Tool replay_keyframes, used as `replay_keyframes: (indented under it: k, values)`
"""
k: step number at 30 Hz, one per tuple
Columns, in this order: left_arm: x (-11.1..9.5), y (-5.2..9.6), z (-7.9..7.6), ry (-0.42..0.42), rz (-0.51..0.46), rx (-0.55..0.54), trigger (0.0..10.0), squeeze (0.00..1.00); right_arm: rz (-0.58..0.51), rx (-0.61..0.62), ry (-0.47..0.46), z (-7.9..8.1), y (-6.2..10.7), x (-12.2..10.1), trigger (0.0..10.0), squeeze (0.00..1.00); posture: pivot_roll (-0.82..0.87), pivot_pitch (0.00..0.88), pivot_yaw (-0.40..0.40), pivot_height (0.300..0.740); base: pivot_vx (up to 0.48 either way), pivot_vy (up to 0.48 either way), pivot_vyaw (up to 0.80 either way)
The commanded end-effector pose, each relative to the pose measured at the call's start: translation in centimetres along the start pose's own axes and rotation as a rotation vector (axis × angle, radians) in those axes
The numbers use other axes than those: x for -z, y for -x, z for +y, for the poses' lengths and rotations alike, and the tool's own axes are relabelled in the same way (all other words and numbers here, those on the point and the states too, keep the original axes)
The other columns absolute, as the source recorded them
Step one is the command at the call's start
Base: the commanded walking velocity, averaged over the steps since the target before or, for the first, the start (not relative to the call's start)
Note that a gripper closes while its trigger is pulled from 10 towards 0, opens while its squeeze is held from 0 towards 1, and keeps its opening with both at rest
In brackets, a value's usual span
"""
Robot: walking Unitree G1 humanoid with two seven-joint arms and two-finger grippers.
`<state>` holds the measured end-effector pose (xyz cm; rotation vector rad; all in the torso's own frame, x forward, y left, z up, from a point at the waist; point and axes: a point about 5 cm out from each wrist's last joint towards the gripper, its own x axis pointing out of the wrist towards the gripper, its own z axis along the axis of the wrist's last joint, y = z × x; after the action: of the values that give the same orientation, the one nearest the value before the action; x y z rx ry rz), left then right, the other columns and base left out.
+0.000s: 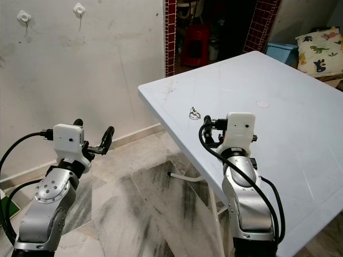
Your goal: Hang keys on a hook
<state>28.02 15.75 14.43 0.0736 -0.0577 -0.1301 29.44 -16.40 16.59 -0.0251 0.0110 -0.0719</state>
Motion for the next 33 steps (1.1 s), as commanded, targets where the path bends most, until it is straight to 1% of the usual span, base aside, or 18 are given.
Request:
replay_keyframes:
  k: [1, 4, 10, 11, 12, 16, 17, 18, 19, 20, 21, 23, 24, 26, 27, 29, 32, 33]
  values:
    - [0.0, -0.2, 0.0, 0.000, -0.004, -0.006, 10.0, 0.00, 0.015, -0.015, -0.011, 0.2, -0.2, 0.0, 10.0, 0.00, -0.06, 0.000, 0.017, 0.740, 0.000, 0.000, 0.00]
    - [0.0, -0.2, 0.0, 0.002, -0.004, -0.009, 10.0, 0.00, 0.019, -0.030, -0.022, 0.3, -0.2, 0.1, 10.0, 0.00, -0.06, 0.000, 0.015, 0.740, 0.000, 0.000, 0.00]
    - [0.0, -0.1, 0.0, -0.003, -0.003, -0.009, 10.0, 0.00, 0.013, -0.019, -0.042, 0.1, -0.2, 0.0, 10.0, 0.00, -0.06, 0.000, 0.015, 0.740, 0.000, 0.000, 0.00]
    - [0.0, -0.1, 0.0, -0.002, -0.003, -0.009, 10.0, 0.00, 0.010, -0.043, -0.003, 0.3, -0.1, -0.1, 10.0, 0.00, -0.06, 0.000, 0.015, 0.740, 0.000, 0.000, 0.00]
    - [0.0, -0.1, 0.0, -0.003, -0.003, -0.009, 10.0, 0.00, 0.007, -0.050, 0.011, 0.3, -0.1, -0.1, 10.0, 0.00, -0.06, 0.000, 0.015, 0.740, 0.000, 0.000, 0.00]
    - [0.0, -0.1, 0.0, -0.005, -0.003, -0.012, 10.0, 0.00, -0.001, -0.044, 0.000, 0.4, 0.0, -0.2, 10.0, 0.00, -0.06, 0.000, 0.016, 0.740, 0.000, 0.000, 0.00]
    - [0.0, -0.1, 0.0, -0.005, -0.004, -0.014, 10.0, 0.00, -0.003, -0.041, 0.022, 0.4, -0.1, -0.3, 10.0, 0.00, -0.06, 0.000, 0.017, 0.740, 0.000, 0.000, 0.00]
    - [0.0, -0.1, 0.0, 0.000, -0.006, -0.010, 10.0, 0.00, 0.011, -0.005, 0.067, 0.3, -0.2, -0.1, 10.0, 0.00, -0.06, 0.000, 0.017, 0.740, 0.000, 0.000, 0.00]
    - [0.0, -0.1, 0.0, 0.000, -0.006, -0.010, 10.0, 0.00, 0.011, -0.005, 0.067, 0.3, -0.2, -0.1, 10.0, 0.00, -0.06, 0.000, 0.017, 0.740, 0.000, 0.000, 0.00]
    - [0.0, -0.2, -0.1, 0.001, -0.009, -0.011, 10.0, 0.00, 0.013, 0.018, 0.095, 0.2, -0.3, 0.0, 10.0, 0.00, -0.06, 0.000, 0.017, 0.740, 0.000, 0.000, 0.00]
    - [-0.1, -0.2, 0.0, 0.000, -0.012, -0.021, 10.0, 0.00, 0.007, 0.011, 0.110, 0.3, -0.4, 0.0, 10.0, 0.00, -0.06, 0.000, 0.018, 0.740, 0.000, 0.000, 0.00]
    - [-0.1, -0.2, 0.0, 0.006, -0.012, -0.020, 10.0, 0.00, -0.010, -0.102, 0.026, 1.1, -0.3, 0.0, 10.0, 0.00, -0.06, 0.000, 0.018, 0.740, 0.000, 0.000, 0.00]
    - [-0.1, -0.3, 0.1, 0.006, -0.013, -0.022, 10.0, 0.00, -0.019, -0.105, 0.020, 1.2, -0.2, -0.1, 10.0, 0.00, -0.06, 0.000, 0.018, 0.740, 0.000, 0.000, 0.00]
    - [-0.1, -0.3, 0.2, 0.001, -0.014, -0.030, 10.0, 0.00, -0.032, -0.064, 0.044, 1.0, -0.3, -0.1, 10.0, 0.00, -0.06, 0.000, 0.018, 0.740, 0.000, 0.000, 0.00]
    - [-0.1, -0.2, 0.4, -0.021, -0.031, -0.047, 10.0, 0.00, -0.043, -0.091, 0.066, 1.3, -0.3, -0.1, 10.0, 0.00, -0.06, 0.000, 0.016, 0.740, 0.000, 0.000, 0.00]
    - [0.1, -0.1, 0.7, -0.037, -0.037, -0.064, 10.0, 0.00, -0.027, -0.117, 0.056, 1.5, -0.1, 0.1, 10.0, 0.00, -0.06, 0.000, 0.016, 0.740, 0.000, 0.000, 0.00]
    - [0.6, 0.0, 0.9, -0.007, -0.005, -0.066, 10.0, 0.00, -0.009, -0.102, 0.064, 1.4, -0.2, 0.4, 10.0, 0.00, -0.06, 0.000, 0.016, 0.740, 0.000, 0.000, 0.00]
    - [0.7, 0.1, 0.9, 0.001, 0.003, -0.057, 10.0, 0.00, 0.035, -0.080, 0.074, 1.2, -0.1, 0.7, 10.0, 0.00, -0.06, 0.000, 0.015, 0.740, 0.000, 0.000, 0.00]
